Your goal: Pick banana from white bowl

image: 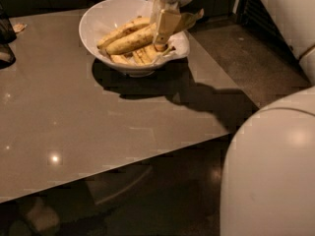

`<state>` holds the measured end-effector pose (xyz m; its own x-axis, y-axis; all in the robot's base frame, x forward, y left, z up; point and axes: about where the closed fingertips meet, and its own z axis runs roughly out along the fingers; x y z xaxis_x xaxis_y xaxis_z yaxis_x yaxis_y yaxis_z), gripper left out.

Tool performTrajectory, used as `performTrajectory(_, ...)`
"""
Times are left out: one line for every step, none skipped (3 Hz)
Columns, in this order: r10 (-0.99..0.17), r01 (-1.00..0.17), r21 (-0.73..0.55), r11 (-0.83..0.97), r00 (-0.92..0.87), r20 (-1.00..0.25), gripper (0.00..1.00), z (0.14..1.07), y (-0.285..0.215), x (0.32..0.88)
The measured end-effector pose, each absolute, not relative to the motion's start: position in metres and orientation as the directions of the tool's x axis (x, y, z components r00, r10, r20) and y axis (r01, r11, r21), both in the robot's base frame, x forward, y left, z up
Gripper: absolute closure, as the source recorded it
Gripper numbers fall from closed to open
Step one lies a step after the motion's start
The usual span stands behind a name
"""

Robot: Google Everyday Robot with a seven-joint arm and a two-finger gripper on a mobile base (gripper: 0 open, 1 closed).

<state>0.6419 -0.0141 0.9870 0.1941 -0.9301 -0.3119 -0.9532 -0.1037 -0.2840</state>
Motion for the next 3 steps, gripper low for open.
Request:
performTrajectory(-0.92, -0.956, -0.271, -0.11, 0.201, -0.336, 1.0, 1.001, -0.011, 0.611)
performTrajectory(-0.898, -0.954, -0.264, -0.142, 0.236, -0.371, 1.0, 1.01, 0.0, 0.586)
performTrajectory(-0.855, -0.948, -0.265, -0.178, 0.282, -0.435, 1.0, 1.012, 0.01, 0.573)
